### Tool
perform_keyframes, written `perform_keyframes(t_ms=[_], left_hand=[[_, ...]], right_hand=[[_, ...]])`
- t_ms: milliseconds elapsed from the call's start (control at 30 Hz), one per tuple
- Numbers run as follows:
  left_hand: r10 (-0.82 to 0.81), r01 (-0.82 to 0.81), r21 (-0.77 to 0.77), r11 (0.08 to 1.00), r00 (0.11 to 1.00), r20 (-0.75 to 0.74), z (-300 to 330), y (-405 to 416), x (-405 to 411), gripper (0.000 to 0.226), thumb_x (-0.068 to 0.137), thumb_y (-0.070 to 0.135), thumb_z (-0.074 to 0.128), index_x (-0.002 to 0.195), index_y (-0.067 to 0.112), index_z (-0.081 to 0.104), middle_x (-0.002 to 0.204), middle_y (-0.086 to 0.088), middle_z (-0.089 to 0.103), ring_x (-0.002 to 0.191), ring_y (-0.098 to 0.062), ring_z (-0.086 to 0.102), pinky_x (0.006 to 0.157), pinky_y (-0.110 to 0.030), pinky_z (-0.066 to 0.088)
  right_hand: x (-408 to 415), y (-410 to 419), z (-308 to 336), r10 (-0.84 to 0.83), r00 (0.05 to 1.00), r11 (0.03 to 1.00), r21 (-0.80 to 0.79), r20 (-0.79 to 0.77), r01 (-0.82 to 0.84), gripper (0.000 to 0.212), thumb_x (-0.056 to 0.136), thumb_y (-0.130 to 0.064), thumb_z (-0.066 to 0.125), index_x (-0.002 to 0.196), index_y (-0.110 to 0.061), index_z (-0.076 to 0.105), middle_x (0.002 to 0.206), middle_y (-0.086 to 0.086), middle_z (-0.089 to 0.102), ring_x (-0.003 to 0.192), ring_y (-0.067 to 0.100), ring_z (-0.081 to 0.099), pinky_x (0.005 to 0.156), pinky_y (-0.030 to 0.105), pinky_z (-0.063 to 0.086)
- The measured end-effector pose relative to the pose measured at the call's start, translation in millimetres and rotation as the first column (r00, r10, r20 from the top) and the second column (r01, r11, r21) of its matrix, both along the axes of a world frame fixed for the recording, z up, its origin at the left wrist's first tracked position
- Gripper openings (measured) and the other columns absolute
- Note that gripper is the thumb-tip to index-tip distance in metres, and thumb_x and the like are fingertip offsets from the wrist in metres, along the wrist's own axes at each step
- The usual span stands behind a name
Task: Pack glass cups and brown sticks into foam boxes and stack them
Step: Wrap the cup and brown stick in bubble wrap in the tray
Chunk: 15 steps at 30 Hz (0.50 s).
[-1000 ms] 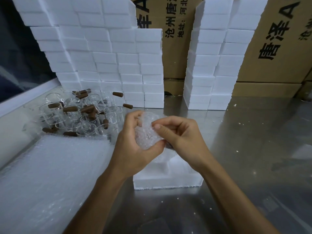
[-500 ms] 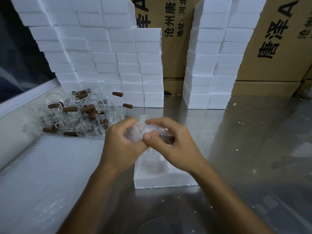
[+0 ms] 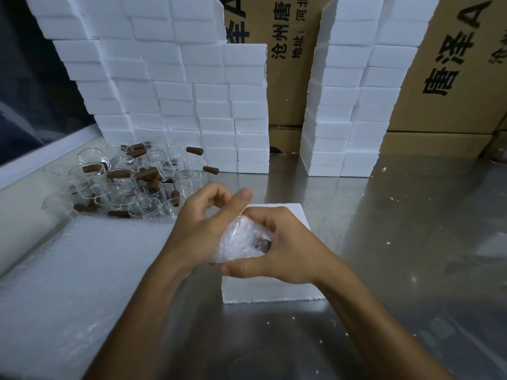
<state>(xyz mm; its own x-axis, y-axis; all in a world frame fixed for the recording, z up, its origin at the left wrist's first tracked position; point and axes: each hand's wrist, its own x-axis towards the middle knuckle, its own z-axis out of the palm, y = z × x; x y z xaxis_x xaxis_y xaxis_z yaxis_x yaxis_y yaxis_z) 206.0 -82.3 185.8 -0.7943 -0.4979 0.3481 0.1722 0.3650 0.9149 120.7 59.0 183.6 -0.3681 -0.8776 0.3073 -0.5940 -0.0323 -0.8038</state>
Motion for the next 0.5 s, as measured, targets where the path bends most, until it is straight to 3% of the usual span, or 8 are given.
perform_keyframes(t_ms=[67,133,267,367,500], left_hand=[[0.07,-0.071,0.042,0.997,0.997,0.019,0,3,-3,0.073,0.074,0.079,0.049,0.081,0.007,0.057,0.072,-0.003,0.056,0.065,-0.01,0.056,0.065,-0.03,0.046],[0.119,-0.12,0.082,0.989,0.993,0.019,-3,5,-6,0.07,0.079,0.079,0.04,0.073,0.012,0.058,0.068,0.001,0.058,0.062,-0.009,0.057,0.064,-0.027,0.047],[0.129,-0.119,0.256,0.959,0.991,-0.023,-6,8,-12,0.06,0.083,0.072,0.04,0.059,0.021,0.06,0.064,-0.002,0.058,0.063,-0.016,0.056,0.067,-0.036,0.044],[0.095,-0.079,0.321,0.944,0.995,-0.034,-8,13,-14,0.054,0.084,0.067,0.045,0.055,0.024,0.062,0.058,0.002,0.058,0.057,-0.01,0.057,0.058,-0.028,0.045],[0.075,-0.051,0.412,0.91,0.996,-0.043,-10,19,-16,0.051,0.083,0.064,0.047,0.06,0.023,0.066,0.064,-0.001,0.064,0.063,-0.013,0.063,0.062,-0.032,0.047]], right_hand=[[0,-1,-1,0.027,0.998,0.999,0.02,0.054,-0.028,0.033,0.072,-0.025,0.087,0.1,-0.014,0.072,0.087,-0.002,0.072,0.078,0.02,0.07,0.071,0.05,0.058],[-1,0,-2,0.051,0.993,0.999,0.006,0.111,-0.052,0.028,0.073,-0.018,0.087,0.097,-0.012,0.073,0.085,0.0,0.073,0.075,0.019,0.07,0.072,0.045,0.061],[-2,0,-2,0.056,0.961,0.997,-0.06,0.272,-0.041,0.024,0.076,-0.006,0.084,0.098,-0.009,0.074,0.082,-0.005,0.074,0.071,0.01,0.069,0.065,0.022,0.056],[-3,2,-1,0.055,0.929,0.997,-0.072,0.365,-0.031,0.024,0.079,-0.001,0.081,0.099,-0.011,0.07,0.068,-0.018,0.068,0.053,-0.003,0.062,0.048,0.004,0.042],[-1,4,5,0.06,0.878,0.994,-0.105,0.474,-0.011,0.021,0.08,0.001,0.079,0.097,-0.009,0.073,0.072,-0.009,0.072,0.054,0.0,0.063,0.044,0.007,0.041]])
